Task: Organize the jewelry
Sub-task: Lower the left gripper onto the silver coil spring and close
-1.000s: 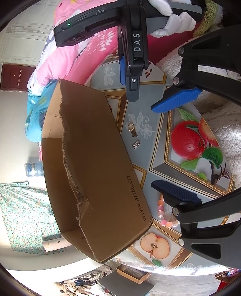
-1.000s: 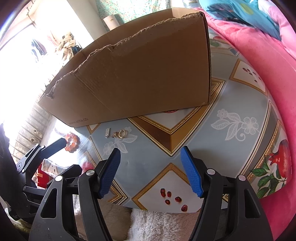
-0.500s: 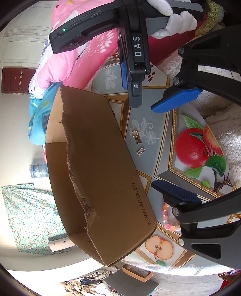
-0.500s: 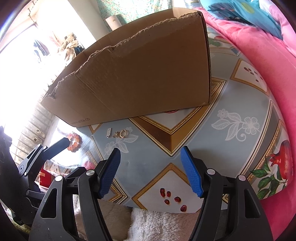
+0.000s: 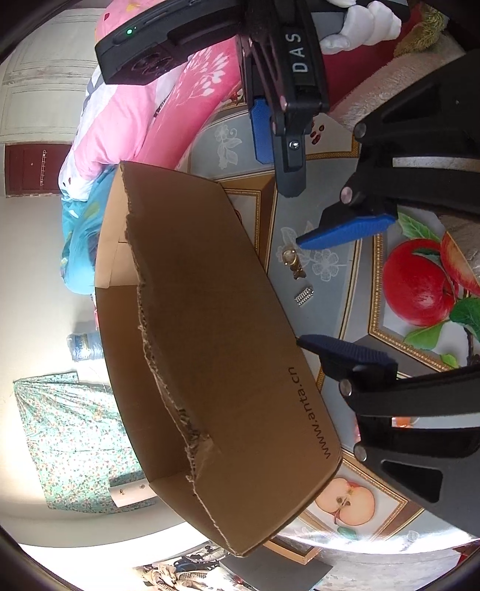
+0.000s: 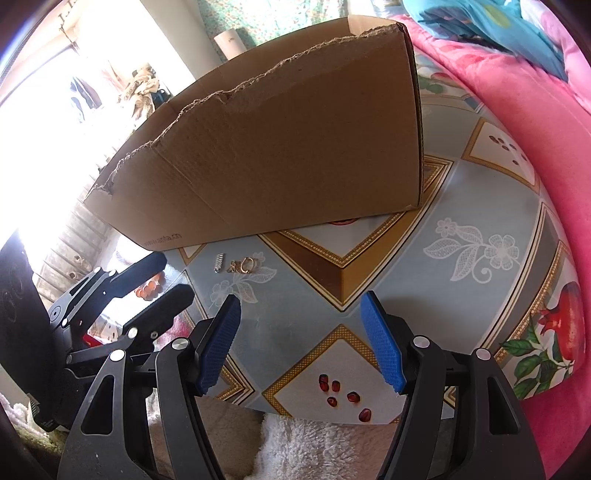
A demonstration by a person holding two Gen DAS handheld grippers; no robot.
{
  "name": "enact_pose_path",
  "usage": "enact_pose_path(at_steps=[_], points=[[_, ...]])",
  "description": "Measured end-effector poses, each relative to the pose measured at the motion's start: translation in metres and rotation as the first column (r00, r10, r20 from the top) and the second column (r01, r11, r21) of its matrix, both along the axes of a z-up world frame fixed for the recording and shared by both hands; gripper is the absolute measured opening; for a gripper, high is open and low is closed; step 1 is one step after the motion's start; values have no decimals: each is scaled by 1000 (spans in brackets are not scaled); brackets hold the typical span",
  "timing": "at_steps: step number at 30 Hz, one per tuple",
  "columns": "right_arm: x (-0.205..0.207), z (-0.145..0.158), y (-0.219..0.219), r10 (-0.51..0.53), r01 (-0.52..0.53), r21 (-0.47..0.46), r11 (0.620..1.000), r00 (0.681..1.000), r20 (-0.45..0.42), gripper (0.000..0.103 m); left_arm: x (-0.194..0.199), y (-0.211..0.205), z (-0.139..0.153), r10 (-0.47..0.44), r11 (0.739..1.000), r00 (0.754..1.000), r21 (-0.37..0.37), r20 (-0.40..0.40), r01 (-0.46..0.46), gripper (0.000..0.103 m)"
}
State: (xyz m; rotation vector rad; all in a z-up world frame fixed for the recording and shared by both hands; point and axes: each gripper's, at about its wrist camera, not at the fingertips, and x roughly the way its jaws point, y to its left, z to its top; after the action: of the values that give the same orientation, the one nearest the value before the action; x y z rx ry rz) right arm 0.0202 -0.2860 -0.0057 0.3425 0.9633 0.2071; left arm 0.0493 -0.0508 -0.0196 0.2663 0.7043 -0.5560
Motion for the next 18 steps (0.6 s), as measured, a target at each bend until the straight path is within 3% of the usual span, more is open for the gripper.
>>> enact_pose_path(at_steps=[9, 18], points=[[0, -1, 3, 0, 0, 7, 1000, 1000, -1, 65, 17, -15, -10, -31, 997, 999, 73, 17, 29, 13], [2, 0, 1, 2, -2, 10, 1000, 1000, 3, 65, 29, -19, -19, -12, 996, 999, 87, -37, 15, 12]])
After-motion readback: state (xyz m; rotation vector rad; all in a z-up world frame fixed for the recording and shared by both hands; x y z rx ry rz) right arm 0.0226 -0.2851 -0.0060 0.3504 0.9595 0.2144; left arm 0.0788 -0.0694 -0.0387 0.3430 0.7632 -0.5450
